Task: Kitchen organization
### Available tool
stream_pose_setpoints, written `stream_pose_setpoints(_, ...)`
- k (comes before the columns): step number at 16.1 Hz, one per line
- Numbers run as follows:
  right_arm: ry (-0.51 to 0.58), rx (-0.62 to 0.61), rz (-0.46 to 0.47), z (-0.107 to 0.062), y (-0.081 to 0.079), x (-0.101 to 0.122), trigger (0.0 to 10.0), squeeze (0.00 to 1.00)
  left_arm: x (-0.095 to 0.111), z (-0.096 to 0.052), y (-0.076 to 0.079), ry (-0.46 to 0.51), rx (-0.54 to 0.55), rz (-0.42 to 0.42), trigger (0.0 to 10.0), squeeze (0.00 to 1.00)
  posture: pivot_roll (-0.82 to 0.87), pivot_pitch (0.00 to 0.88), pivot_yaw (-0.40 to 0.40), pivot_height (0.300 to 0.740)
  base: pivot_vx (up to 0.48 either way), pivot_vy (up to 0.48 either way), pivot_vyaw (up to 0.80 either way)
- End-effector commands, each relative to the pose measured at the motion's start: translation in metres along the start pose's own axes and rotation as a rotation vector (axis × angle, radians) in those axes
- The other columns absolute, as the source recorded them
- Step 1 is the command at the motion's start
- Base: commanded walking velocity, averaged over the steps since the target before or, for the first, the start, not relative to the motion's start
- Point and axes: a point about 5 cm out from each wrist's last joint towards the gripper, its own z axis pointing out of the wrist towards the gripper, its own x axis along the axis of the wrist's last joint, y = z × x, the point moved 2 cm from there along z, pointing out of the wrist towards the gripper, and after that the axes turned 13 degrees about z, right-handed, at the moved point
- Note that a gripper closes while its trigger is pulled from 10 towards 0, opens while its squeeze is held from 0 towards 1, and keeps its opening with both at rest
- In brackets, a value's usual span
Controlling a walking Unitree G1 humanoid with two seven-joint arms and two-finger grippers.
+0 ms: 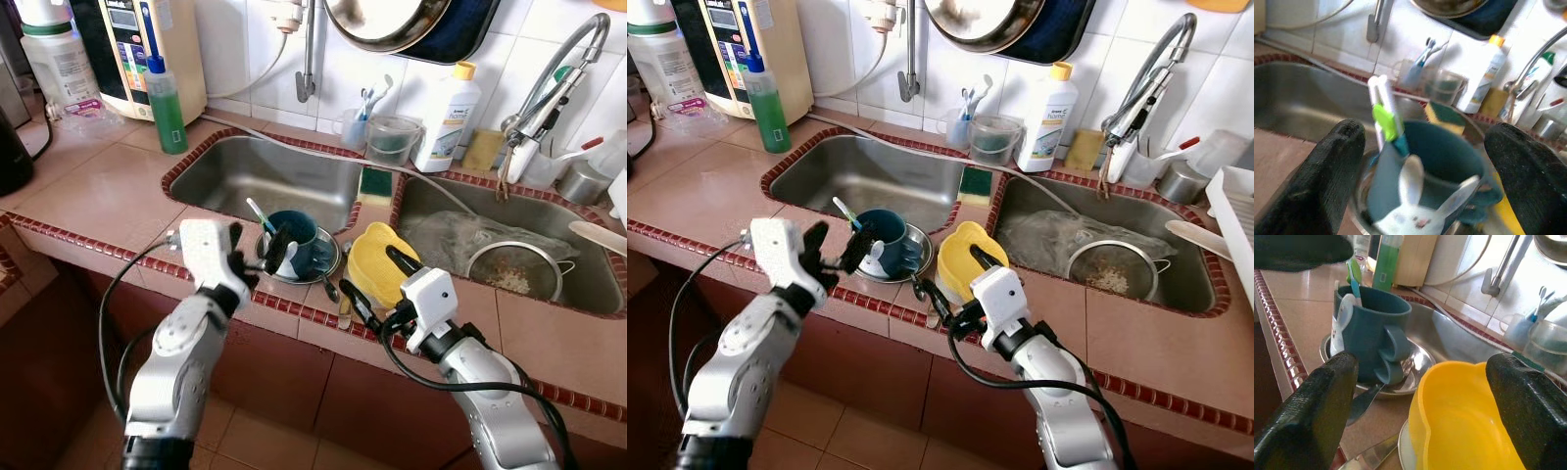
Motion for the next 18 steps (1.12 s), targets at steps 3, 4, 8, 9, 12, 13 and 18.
stream_pose_setpoints(3, 0.009, 0.001, -0.012, 0.002, -0.001, 0.004, 10.0, 0.0, 0.004, 0.007, 0.004, 0.002, -0.011, -0.013, 10.0, 0.0, -0.14, 0.0, -0.029, 0.74, 0.0, 0.0, 0.0)
stream_pose_setpoints(4, 0.009, 0.001, -0.012, 0.002, -0.002, 0.004, 10.0, 0.0, 0.004, 0.009, 0.005, 0.0, -0.012, -0.013, 10.0, 0.0, -0.14, 0.0, -0.029, 0.74, 0.0, 0.0, 0.0)
stream_pose_setpoints(8, 0.014, -0.002, -0.008, 0.004, -0.004, 0.005, 10.0, 0.0, 0.005, 0.016, 0.008, -0.016, 0.003, -0.046, 10.0, 0.0, -0.14, 0.0, -0.027, 0.74, 0.0, 0.0, 0.0)
stream_pose_setpoints(9, 0.016, -0.005, -0.007, 0.004, -0.004, 0.006, 10.0, 0.0, 0.005, 0.017, 0.007, -0.024, 0.014, -0.048, 10.0, 0.0, -0.14, 0.0, -0.026, 0.74, 0.0, 0.0, 0.0)
stream_pose_setpoints(12, 0.018, -0.015, -0.004, 0.005, -0.004, 0.006, 10.0, 0.0, 0.005, 0.019, 0.004, -0.031, 0.037, -0.043, 10.0, 0.0, -0.14, 0.0, -0.023, 0.74, 0.0, 0.0, 0.0)
stream_pose_setpoints(13, 0.019, -0.017, -0.003, 0.006, -0.004, 0.006, 10.0, 0.0, 0.005, 0.02, 0.003, -0.037, 0.048, -0.046, 10.0, 0.0, -0.13, 0.0, -0.023, 0.74, 0.0, 0.0, 0.0)
stream_pose_setpoints(18, 0.024, -0.02, 0.003, 0.008, -0.006, 0.006, 10.0, 0.0, 0.004, 0.023, -0.001, -0.066, 0.103, -0.02, 10.0, 0.0, -0.13, 0.005, -0.021, 0.74, 0.0, 0.0, 0.0)
